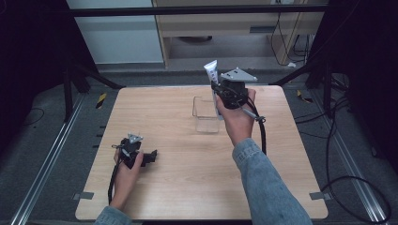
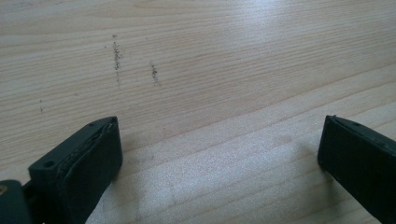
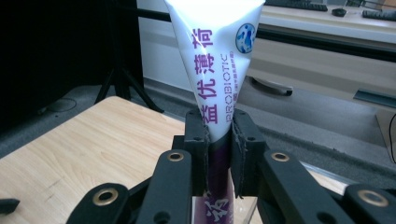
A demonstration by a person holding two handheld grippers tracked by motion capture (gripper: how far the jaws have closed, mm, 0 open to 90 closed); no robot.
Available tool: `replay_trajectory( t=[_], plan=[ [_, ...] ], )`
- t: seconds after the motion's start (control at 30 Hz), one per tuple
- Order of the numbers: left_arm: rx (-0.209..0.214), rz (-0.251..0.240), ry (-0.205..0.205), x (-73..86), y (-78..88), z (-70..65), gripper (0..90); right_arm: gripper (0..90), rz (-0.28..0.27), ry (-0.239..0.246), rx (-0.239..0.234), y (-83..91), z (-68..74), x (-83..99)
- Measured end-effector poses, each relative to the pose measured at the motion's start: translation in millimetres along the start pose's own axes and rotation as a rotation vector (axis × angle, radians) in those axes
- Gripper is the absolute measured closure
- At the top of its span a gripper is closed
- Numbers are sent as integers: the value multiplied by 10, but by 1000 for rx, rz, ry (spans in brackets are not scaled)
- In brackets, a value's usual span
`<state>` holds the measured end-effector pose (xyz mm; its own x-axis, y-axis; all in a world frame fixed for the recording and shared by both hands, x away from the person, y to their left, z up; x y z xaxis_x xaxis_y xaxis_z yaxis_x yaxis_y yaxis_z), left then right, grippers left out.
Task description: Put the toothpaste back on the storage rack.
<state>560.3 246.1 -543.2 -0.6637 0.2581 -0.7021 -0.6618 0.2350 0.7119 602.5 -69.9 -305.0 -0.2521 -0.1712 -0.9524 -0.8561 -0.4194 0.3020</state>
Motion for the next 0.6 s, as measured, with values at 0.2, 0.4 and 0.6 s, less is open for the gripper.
replay_trajectory(
  t=[0.2,0.4,0.6],
  plan=[
    [0,-1,1,0,-1,0,0,787,-18,-2,15,-42,-28,-79],
    [0,2,-3,1,2,3,0,787,-39,-20,33,-106,-71,-152],
    [0,2,-3,1,2,2,0,787,-68,-21,56,-175,-51,-177]
  ],
)
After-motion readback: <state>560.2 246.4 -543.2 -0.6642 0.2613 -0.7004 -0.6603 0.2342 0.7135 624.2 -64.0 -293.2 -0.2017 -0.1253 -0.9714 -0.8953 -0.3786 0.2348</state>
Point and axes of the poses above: each handheld gripper's, and its own axes: y roughly backward along the jaws, x roughly out of its underside, z roughly to its left, the point moved 5 cm from there along -y, roughly forward along the jaws, and after that the axes turned 1 degree about z, right-handed, at the moved point
